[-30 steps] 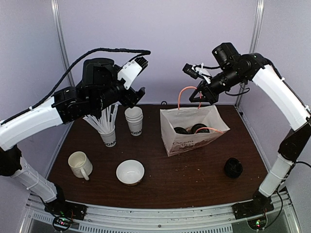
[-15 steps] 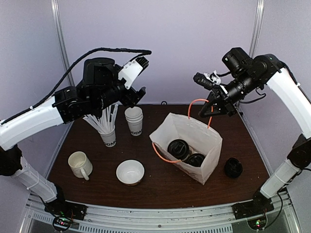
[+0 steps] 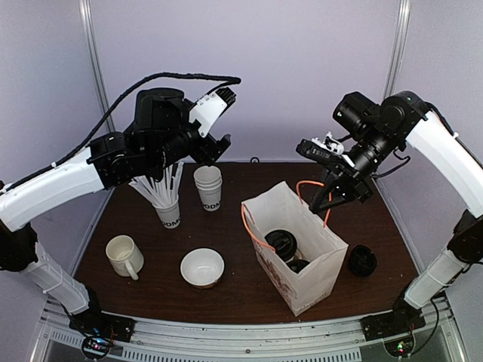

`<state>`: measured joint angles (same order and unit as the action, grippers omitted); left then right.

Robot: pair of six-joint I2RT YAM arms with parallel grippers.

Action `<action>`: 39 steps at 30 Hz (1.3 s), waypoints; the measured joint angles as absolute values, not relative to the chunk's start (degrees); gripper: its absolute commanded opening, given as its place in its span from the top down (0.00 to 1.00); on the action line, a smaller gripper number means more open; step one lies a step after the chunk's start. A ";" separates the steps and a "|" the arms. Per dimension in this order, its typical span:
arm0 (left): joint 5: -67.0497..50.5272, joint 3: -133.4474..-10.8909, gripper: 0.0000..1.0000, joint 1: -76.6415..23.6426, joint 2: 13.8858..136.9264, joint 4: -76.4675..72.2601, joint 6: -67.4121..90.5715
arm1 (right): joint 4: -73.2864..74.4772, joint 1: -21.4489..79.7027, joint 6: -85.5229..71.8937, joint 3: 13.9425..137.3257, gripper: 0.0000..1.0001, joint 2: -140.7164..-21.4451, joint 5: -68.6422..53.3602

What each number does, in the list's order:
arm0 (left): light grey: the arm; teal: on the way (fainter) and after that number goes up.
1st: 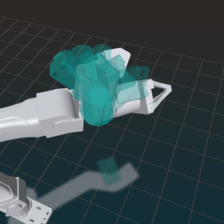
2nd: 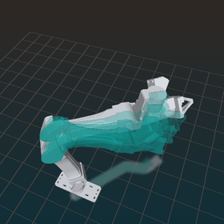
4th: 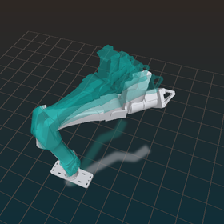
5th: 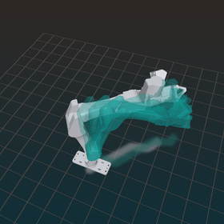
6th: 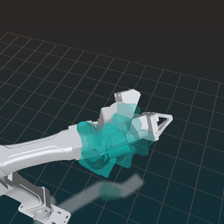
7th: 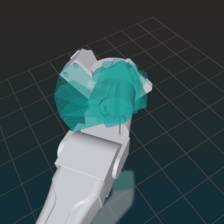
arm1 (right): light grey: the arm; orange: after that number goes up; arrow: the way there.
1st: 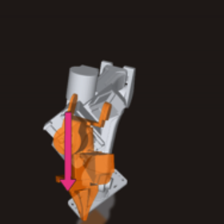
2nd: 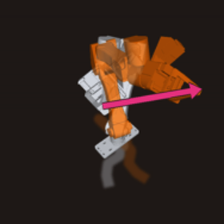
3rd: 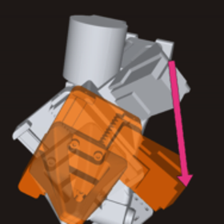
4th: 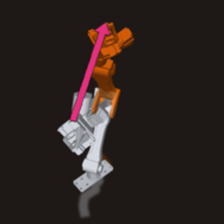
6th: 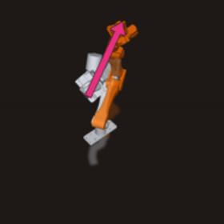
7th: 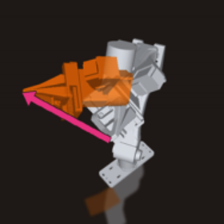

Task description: Pack the takeout coffee

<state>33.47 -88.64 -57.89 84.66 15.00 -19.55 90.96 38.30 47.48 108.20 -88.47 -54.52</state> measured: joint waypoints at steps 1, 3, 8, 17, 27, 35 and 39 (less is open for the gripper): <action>33.43 -88.64 0.11 -57.89 84.66 15.03 -19.55 | 90.98 38.39 47.42 108.29 1.00 -88.47 -54.37; 33.19 -88.64 0.11 -57.89 84.66 15.00 -19.66 | 90.74 38.41 47.27 108.75 1.00 -88.55 -53.30; 31.81 -88.60 0.14 -57.89 84.64 15.03 -20.43 | 88.64 36.99 46.52 111.92 1.00 -89.52 -47.70; 10.11 -84.99 0.21 -57.89 82.13 15.07 -19.09 | 82.30 31.94 44.77 116.97 1.00 -93.36 -40.49; -5.74 -84.71 0.23 -57.91 86.74 15.09 -16.51 | 80.53 31.88 44.62 118.65 1.00 -95.31 -40.64; -2.79 -82.78 0.22 -57.91 84.38 14.98 -18.44 | 85.14 32.01 48.90 112.95 1.00 -92.27 -45.91; 1.28 -82.72 0.21 -57.91 83.00 14.48 -20.08 | 88.64 33.54 51.13 107.63 1.00 -88.68 -48.84</action>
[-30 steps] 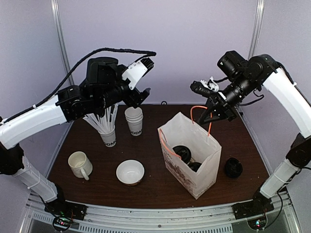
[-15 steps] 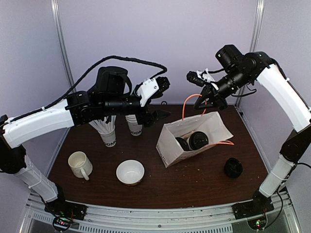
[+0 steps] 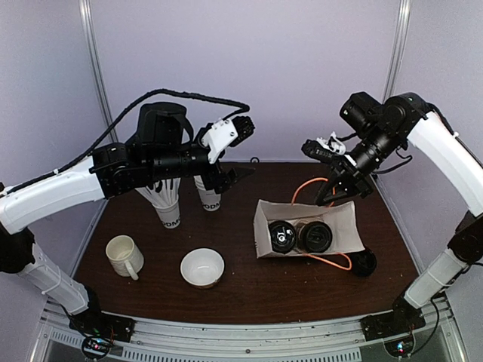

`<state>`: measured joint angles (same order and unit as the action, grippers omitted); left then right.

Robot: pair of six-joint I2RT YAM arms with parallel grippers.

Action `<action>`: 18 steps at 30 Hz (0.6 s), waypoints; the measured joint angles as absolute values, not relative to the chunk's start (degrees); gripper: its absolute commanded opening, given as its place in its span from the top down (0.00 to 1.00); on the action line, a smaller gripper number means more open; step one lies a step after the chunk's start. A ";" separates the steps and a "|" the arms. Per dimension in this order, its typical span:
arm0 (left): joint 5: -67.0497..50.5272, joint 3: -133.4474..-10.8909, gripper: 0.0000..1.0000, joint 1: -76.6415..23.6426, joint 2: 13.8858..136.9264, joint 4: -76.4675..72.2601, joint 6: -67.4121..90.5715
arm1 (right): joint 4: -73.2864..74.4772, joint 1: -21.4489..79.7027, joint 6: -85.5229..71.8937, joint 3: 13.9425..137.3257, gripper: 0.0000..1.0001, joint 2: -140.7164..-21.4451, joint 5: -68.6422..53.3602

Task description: Pack the takeout coffee

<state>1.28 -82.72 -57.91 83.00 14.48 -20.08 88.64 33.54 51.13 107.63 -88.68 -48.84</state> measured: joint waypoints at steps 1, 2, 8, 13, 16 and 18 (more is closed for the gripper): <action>1.85 -82.72 0.21 -57.91 82.91 14.39 -20.18 | 89.36 34.02 51.27 106.43 1.00 -87.99 -49.10; 2.28 -82.72 0.21 -57.91 82.85 14.24 -20.27 | 89.89 34.65 51.33 105.41 1.00 -87.35 -49.41; 4.78 -82.72 0.21 -57.91 82.74 13.39 -20.88 | 92.75 37.82 51.90 102.91 1.00 -85.49 -51.66; 6.70 -82.72 0.21 -57.91 82.30 13.39 -21.02 | 93.76 38.46 52.18 102.41 1.00 -85.30 -51.75; 7.51 -82.72 0.21 -57.91 81.91 13.39 -21.02 | 93.71 38.46 52.10 103.00 1.00 -85.62 -51.55; 8.16 -82.70 0.21 -57.91 81.62 13.39 -21.02 | 93.34 38.44 51.51 103.81 1.00 -85.93 -50.74</action>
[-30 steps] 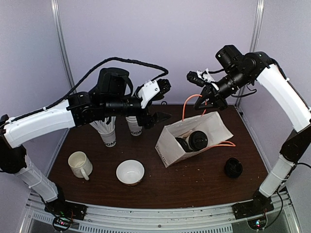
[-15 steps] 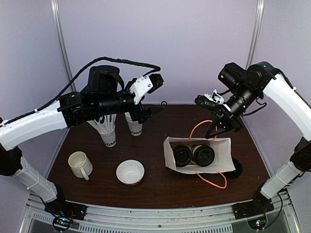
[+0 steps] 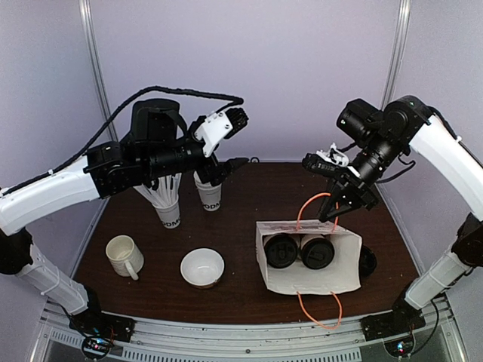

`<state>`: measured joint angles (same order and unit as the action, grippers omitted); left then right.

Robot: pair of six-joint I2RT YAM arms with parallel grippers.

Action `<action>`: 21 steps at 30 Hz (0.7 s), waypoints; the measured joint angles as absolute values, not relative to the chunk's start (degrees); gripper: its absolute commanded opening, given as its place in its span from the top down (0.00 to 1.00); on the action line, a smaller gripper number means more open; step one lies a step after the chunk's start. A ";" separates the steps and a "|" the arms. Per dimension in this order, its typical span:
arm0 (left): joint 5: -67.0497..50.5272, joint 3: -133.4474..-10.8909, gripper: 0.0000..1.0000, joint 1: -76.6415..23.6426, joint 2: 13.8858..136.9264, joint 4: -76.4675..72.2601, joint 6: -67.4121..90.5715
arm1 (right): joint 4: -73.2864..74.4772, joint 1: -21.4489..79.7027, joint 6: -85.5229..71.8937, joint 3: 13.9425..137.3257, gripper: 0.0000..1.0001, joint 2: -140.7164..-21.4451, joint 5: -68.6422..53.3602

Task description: Pack the takeout coffee

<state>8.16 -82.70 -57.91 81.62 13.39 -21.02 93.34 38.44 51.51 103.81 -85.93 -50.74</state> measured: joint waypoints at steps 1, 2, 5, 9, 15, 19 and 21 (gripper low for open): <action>8.62 -82.70 0.21 -57.91 81.52 13.39 -21.02 | 92.77 38.17 50.92 104.66 1.00 -86.24 -50.19; 9.41 -82.70 0.20 -57.91 81.41 13.39 -20.99 | 92.18 38.06 50.50 105.32 1.00 -86.52 -49.87; 13.41 -82.70 0.19 -57.91 81.28 13.43 -20.93 | 89.52 36.40 48.29 107.92 1.00 -87.85 -48.75; 22.11 -83.15 0.21 -57.45 81.32 15.40 -19.16 | 84.29 31.73 44.62 110.56 1.00 -90.72 -47.72; 30.72 -84.68 0.27 -53.21 81.21 22.44 -11.64 | 75.70 26.52 39.68 112.36 0.98 -97.25 -46.33; 31.79 -84.68 0.32 -48.93 79.70 29.56 -4.69 | 72.20 25.21 36.80 113.99 0.83 -101.60 -45.91; 30.74 -84.73 0.32 -46.44 78.56 33.19 -1.13 | 71.55 24.71 35.48 115.42 0.64 -103.02 -45.89</action>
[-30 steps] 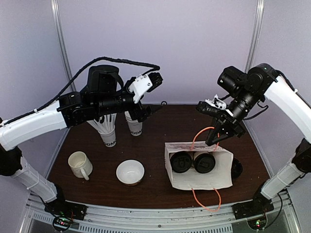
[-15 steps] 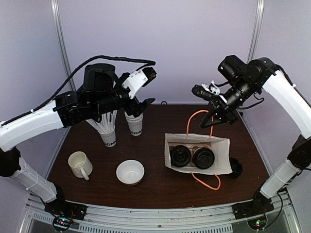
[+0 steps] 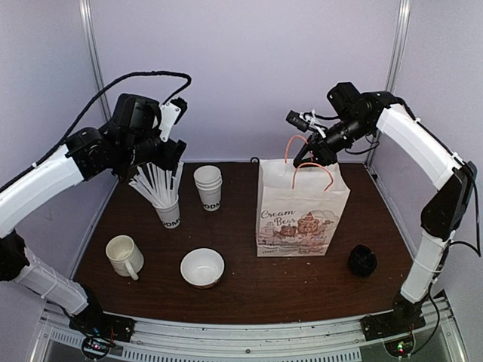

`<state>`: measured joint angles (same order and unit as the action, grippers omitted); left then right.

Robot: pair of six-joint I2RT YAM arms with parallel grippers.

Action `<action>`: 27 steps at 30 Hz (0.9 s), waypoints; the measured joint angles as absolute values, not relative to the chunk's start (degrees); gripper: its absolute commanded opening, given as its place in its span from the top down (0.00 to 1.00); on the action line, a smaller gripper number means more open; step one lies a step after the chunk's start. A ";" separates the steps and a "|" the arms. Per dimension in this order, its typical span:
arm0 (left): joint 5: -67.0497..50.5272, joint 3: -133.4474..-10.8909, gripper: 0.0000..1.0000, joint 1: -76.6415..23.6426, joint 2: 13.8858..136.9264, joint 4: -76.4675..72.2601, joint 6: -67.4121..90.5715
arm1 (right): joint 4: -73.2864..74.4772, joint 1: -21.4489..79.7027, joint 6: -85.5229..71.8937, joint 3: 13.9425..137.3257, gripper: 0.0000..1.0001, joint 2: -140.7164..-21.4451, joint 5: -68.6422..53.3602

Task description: Pack the takeout coffee

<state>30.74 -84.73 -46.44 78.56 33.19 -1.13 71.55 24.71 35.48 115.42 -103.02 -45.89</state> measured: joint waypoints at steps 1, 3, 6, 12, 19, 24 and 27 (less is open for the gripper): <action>30.30 -84.77 0.32 -45.60 78.19 34.41 0.16 | 71.22 24.45 34.89 116.25 0.58 -103.50 -45.80; 28.12 -85.19 0.33 -43.16 77.82 37.80 3.36 | 70.94 24.08 33.98 117.40 0.49 -103.70 -45.80; 24.75 -86.17 0.34 -40.23 78.63 42.48 6.87 | 70.89 23.57 33.21 119.37 0.36 -103.26 -45.74; 17.72 -88.75 0.37 -36.40 83.70 48.82 10.70 | 71.59 21.50 31.97 121.80 0.31 -99.24 -45.34; 12.78 -88.86 0.45 -35.05 87.37 51.57 11.73 | 70.70 15.81 30.20 116.90 0.29 -88.01 -45.04; 12.21 -90.32 0.45 -34.81 89.49 52.62 11.94 | 70.15 14.06 29.58 113.93 0.29 -85.91 -45.30; 12.25 -90.37 0.47 -34.81 89.95 53.04 11.97 | 69.89 13.56 29.43 112.90 0.29 -86.26 -45.45</action>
